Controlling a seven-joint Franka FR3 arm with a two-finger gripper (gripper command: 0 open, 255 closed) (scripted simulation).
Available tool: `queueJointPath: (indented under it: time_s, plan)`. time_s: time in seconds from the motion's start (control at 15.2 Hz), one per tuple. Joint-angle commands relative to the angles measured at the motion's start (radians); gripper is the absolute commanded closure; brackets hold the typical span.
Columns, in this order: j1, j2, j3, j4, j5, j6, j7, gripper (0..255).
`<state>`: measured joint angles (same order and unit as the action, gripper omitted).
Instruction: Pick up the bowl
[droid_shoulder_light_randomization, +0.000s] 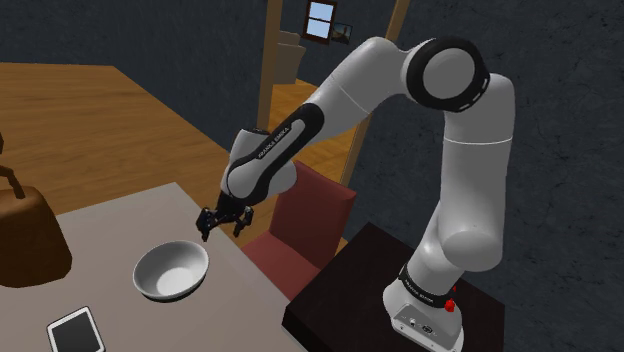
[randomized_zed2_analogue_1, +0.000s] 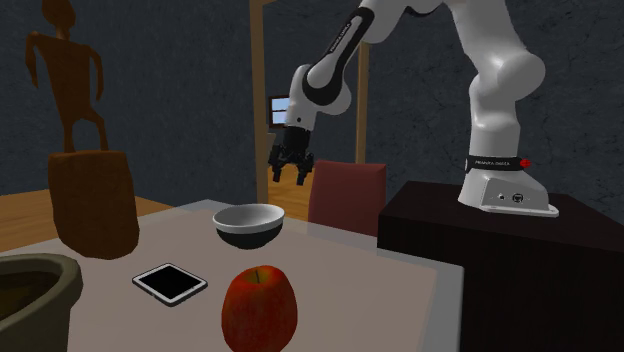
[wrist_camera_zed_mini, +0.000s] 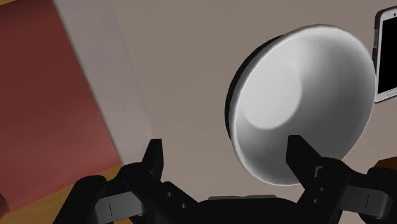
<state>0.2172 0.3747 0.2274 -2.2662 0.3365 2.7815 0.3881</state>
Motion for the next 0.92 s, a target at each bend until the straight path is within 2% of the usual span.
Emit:
queueJointPath:
  time_s: [0.0,0.2,0.79,0.86]
  plan:
    - [0.014,0.076,0.001,0.059,-0.003,0.027,0.009,0]
    - [0.039,0.177,-0.002,0.144,-0.008,0.055,0.024,0]
    - [0.035,0.276,0.005,0.175,-0.004,0.122,-0.001,0]
    - [0.036,0.276,0.003,0.178,-0.004,0.119,0.001,255]
